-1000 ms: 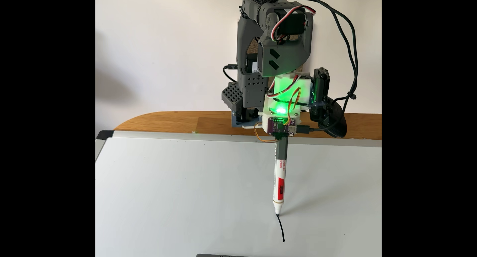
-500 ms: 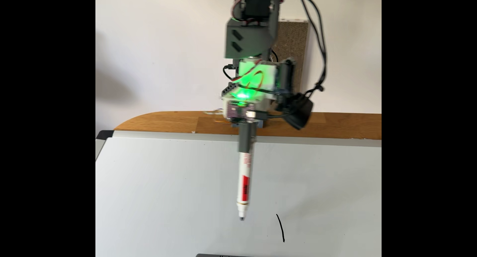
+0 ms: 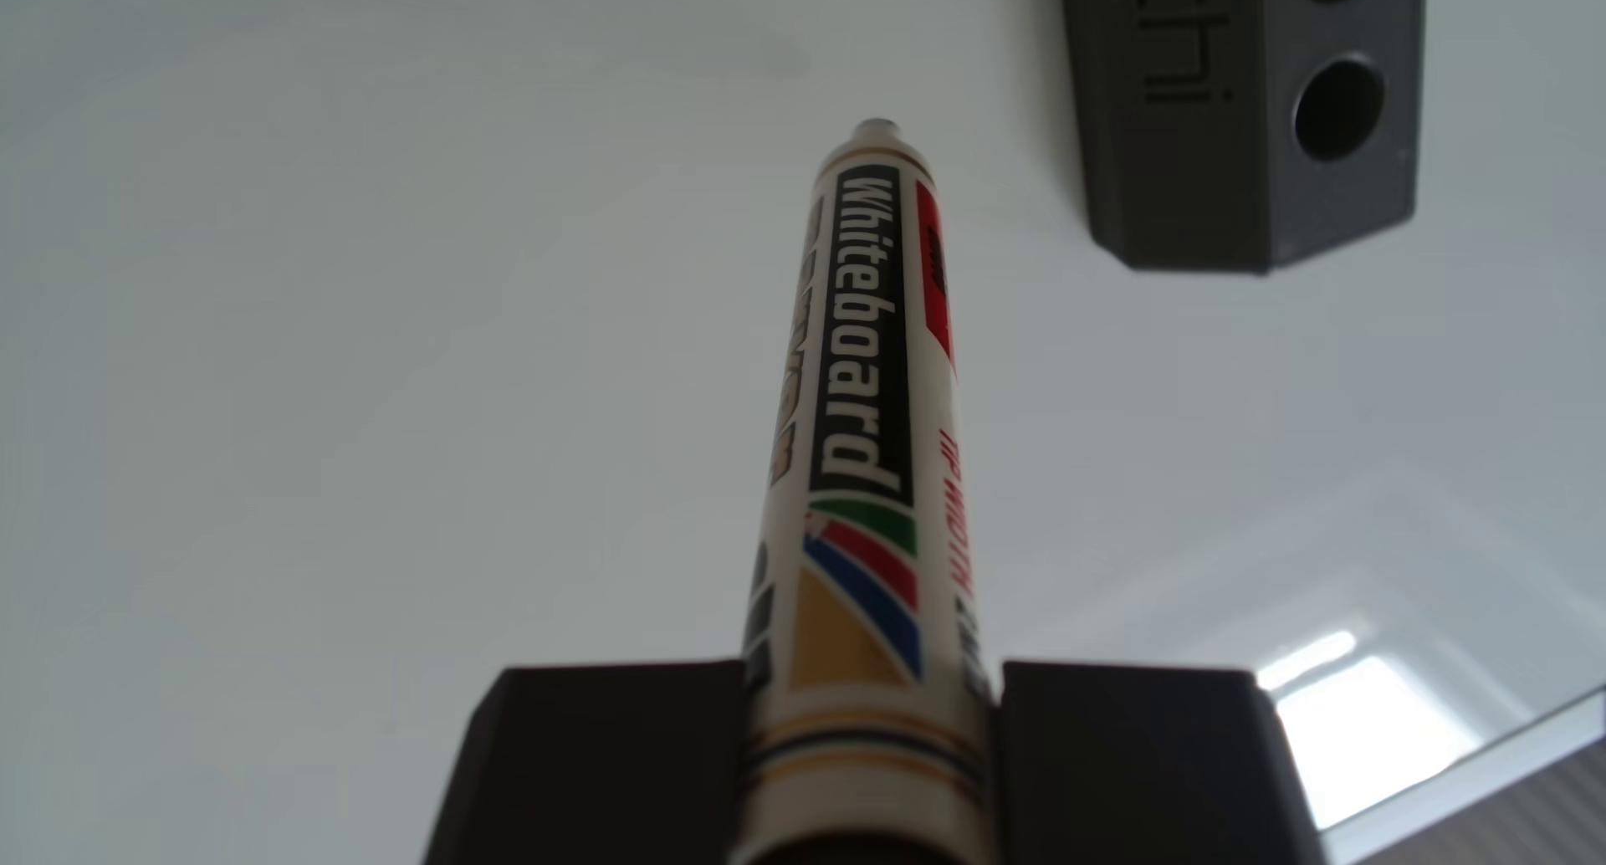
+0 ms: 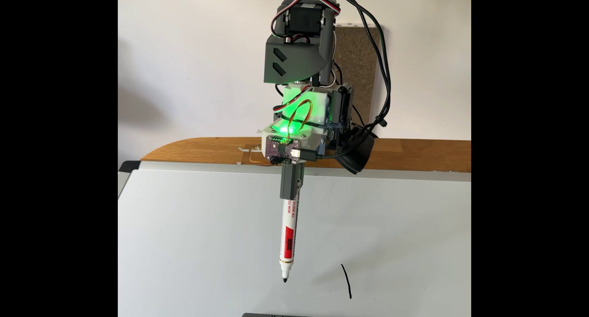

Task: Draw a face

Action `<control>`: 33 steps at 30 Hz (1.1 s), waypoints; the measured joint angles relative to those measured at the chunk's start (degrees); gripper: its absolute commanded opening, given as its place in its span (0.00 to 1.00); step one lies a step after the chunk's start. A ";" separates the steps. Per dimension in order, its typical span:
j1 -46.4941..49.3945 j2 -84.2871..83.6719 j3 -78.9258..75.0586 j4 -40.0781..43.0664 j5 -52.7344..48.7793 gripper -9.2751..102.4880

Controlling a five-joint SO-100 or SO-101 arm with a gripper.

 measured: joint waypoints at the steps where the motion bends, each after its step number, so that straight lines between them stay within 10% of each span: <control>1: -0.09 -0.62 0.00 0.00 0.00 0.07; 33: 0.18 -3.16 -0.09 4.22 0.00 0.07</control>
